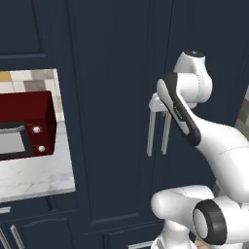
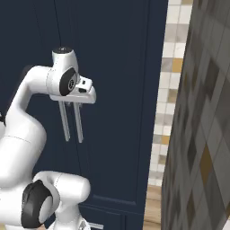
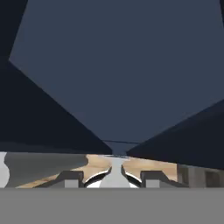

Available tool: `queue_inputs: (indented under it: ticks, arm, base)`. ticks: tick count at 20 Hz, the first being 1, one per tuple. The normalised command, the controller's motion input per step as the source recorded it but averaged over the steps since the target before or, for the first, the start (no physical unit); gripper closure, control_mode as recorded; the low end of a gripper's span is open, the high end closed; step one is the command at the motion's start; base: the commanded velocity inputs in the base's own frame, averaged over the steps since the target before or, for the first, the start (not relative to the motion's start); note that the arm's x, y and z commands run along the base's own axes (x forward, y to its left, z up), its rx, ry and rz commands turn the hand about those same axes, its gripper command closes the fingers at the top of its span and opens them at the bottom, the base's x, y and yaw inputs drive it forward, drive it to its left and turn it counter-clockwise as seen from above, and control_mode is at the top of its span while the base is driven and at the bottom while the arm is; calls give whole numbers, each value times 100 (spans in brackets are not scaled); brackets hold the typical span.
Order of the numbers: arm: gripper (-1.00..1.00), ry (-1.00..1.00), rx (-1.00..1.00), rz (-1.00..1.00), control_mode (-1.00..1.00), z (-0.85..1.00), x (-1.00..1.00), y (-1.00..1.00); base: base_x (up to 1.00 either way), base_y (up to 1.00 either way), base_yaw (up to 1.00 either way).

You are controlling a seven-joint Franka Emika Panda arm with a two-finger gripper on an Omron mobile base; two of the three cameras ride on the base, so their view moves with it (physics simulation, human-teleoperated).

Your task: Navigate to the coffee machine.

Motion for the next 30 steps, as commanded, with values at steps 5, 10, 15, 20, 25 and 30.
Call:
queue_inputs:
  ticks: [5, 10, 15, 20, 25, 30]
  arm:
    - [-100, -9, -1, 4, -100, 0, -71, 2]
    - [-100, -37, -1, 3, -100, 1, -99, 5]
    - [-100, -37, 0, 0, -100, 13, -76, 0]
    - [-100, -23, 0, 0, 100, 20, -42, 0]
    - [-100, 0, 0, 0, 100, 0, 0, 0]
    - [-100, 0, 0, 0, 100, 0, 0, 0]
  base:
    - [0, 0, 0]
    - [0, 0, 0]
    - [0, 0, 0]
    - [-11, 0, 0]
    - [-47, 49, -1]
    - [-18, 100, -2]
